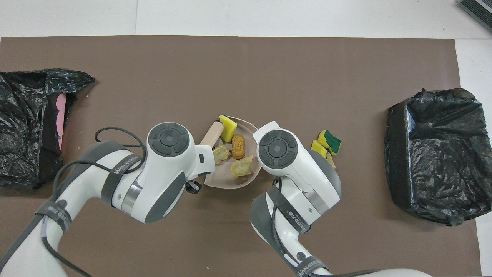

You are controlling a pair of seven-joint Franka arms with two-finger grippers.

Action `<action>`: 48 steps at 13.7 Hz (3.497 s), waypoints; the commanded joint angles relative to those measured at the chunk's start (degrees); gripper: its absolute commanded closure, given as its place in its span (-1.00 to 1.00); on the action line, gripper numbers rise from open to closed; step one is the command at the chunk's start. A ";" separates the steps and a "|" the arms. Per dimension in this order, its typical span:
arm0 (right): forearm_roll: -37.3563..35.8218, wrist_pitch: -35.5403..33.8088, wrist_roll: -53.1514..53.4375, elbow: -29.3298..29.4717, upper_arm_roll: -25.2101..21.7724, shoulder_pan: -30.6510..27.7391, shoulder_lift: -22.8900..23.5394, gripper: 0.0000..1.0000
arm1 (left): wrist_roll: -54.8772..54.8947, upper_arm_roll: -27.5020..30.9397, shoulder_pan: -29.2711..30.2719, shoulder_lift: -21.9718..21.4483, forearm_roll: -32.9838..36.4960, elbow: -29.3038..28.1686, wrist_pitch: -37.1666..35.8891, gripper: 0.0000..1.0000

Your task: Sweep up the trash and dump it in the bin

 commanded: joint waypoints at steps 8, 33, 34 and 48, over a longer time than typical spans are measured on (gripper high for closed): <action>-0.51 -0.19 -0.24 0.12 0.32 -0.54 -0.25 1.00 | -25.02 1.04 -2.52 -3.31 -8.34 0.86 -2.32 1.00; -3.91 -11.20 -62.33 6.45 -1.09 -49.74 -19.06 1.00 | -65.93 0.07 -33.11 -22.99 -8.16 -27.00 15.61 1.00; -4.98 -8.13 -66.47 6.36 -1.09 -51.93 -18.27 1.00 | -66.02 -0.10 -33.20 -23.08 -8.34 -27.26 15.26 1.00; -19.05 13.68 -88.01 3.37 -0.82 -57.32 -11.76 1.00 | -65.23 -0.02 -37.86 -17.11 -12.91 -27.09 19.30 0.75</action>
